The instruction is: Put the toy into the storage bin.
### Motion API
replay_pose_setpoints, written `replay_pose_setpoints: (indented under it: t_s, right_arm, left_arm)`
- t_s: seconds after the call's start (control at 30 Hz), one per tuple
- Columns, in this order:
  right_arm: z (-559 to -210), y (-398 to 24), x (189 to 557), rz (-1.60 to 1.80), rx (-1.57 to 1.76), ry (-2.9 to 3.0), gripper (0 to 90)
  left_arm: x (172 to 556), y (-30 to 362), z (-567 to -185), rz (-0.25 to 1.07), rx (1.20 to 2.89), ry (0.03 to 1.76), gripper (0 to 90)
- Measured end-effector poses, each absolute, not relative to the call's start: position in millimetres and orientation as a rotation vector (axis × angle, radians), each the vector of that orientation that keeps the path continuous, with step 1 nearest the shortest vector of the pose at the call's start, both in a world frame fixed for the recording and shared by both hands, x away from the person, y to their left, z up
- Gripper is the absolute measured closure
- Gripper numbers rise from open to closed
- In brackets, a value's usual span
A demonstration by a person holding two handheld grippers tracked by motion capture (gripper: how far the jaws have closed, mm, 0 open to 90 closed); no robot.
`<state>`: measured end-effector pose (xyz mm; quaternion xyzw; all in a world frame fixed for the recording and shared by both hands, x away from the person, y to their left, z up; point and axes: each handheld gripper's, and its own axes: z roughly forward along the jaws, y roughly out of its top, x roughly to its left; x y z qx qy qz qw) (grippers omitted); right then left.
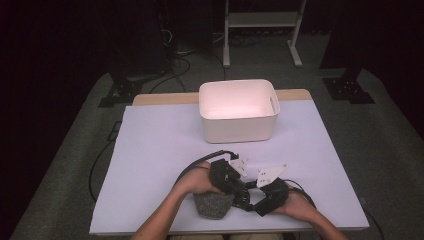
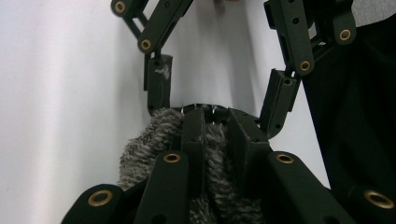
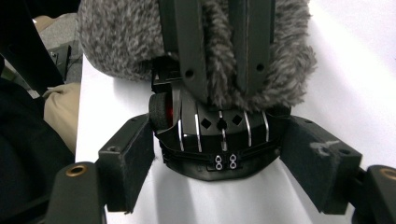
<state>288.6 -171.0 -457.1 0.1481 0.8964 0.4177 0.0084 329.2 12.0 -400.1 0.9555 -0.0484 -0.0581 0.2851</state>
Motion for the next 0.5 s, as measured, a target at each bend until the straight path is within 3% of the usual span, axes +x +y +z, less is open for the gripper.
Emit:
replay_pose_setpoints:
  t_s: [0.5]
  right_arm:
    - [-456.9, -171.0, 291.2, 1.314, 0.480, 2.812, 25.0]
  left_arm:
    - [328.5, 68.1, -398.4, -0.132, 2.558, 0.006, 76.2]
